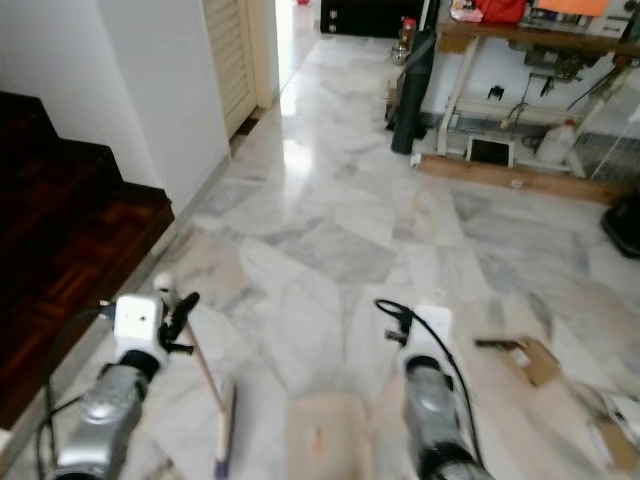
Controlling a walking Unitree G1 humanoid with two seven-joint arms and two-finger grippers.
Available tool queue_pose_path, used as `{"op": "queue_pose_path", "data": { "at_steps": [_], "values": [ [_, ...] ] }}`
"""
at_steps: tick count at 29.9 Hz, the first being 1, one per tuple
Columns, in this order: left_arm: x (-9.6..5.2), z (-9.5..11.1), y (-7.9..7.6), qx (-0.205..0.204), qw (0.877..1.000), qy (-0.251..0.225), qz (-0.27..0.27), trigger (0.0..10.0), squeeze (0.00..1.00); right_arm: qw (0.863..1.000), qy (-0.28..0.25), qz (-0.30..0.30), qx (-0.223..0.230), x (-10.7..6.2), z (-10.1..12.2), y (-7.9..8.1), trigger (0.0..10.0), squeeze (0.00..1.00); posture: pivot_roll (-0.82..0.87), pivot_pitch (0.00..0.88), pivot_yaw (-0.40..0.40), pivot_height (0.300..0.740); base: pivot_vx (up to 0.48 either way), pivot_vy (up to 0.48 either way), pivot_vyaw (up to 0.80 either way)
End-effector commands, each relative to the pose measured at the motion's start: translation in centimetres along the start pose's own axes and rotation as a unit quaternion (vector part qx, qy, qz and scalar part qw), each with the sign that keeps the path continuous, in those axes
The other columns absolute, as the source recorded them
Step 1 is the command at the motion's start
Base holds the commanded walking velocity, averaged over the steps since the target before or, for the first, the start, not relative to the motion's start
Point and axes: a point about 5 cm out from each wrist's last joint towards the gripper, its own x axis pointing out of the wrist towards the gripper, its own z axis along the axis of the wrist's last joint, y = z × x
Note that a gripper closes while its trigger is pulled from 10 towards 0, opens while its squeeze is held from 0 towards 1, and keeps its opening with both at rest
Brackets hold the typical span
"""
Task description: Sweep floor
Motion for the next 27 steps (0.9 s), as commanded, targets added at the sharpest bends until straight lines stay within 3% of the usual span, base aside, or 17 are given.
{"op": "queue_pose_path", "data": {
  "at_steps": [1,27],
  "values": [
    [0.21,0.88,0.43,0.007,1.000,-0.017,0.002,10.0,0.00,1.000,-0.017,0.008,-0.001,0.38,0.89,0.71,10.0,0.00,0.08,0.011,-0.041,0.740,0.352,0.000,0.00],
    [0.32,0.92,0.25,0.006,1.000,-0.016,0.000,10.0,0.00,1.000,-0.015,0.009,0.001,0.35,0.84,0.84,10.0,0.00,0.08,0.017,-0.039,0.740,0.347,0.000,0.00]
  ]
}}
